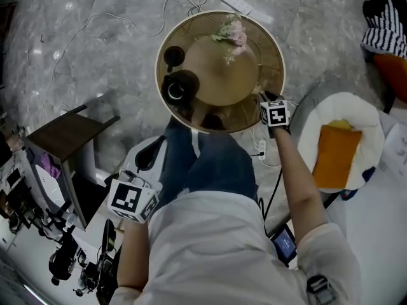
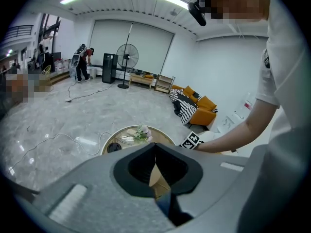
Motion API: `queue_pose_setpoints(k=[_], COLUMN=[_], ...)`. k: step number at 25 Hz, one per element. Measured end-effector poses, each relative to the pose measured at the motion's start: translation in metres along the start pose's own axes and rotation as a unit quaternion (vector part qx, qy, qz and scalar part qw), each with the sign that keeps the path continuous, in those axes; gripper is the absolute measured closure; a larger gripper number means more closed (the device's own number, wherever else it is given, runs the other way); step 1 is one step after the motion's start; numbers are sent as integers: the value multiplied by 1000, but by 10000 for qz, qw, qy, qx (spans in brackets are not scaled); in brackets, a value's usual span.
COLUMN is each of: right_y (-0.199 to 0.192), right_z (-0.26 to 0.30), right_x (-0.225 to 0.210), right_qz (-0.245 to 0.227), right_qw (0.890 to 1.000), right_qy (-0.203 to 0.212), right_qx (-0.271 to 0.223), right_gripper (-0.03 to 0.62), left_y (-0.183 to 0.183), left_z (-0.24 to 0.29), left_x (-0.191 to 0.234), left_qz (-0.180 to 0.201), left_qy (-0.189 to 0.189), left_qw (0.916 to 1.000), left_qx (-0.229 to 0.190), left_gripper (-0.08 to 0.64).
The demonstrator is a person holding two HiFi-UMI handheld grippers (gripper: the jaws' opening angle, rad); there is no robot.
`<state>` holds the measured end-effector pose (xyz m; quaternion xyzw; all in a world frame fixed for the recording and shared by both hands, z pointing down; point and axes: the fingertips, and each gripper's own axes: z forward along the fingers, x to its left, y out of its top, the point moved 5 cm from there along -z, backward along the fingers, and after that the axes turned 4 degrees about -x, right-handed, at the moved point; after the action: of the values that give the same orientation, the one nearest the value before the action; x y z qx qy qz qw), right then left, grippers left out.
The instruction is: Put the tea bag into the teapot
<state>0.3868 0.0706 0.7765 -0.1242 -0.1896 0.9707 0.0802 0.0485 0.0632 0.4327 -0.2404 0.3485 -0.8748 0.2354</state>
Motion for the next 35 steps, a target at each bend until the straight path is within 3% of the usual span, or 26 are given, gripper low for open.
queue_pose_setpoints(k=[16,22,25,35], right_y=[-20,-27,-27,8], right_z=[59,60,57,32], right_x=[-4,-3,0,39], right_qz=[-184,-206,-205,-250], right_qw=[9986,9971,9970,9987], right_qy=[-79,-333,-401,-344], right_qx=[479,653,626,283], right_gripper=[479,554,588,589], left_y=[-30,-36,-37,-44], left_z=[-3,-8,-13,-41], left_x=[6,17,22,46], left_qz=[-283,-349,-378,-363], left_qy=[263,327,332,213], left_qw=[9989,9985,9984,9991], left_qx=[265,278,265,5], left_gripper=[552,552,552,552])
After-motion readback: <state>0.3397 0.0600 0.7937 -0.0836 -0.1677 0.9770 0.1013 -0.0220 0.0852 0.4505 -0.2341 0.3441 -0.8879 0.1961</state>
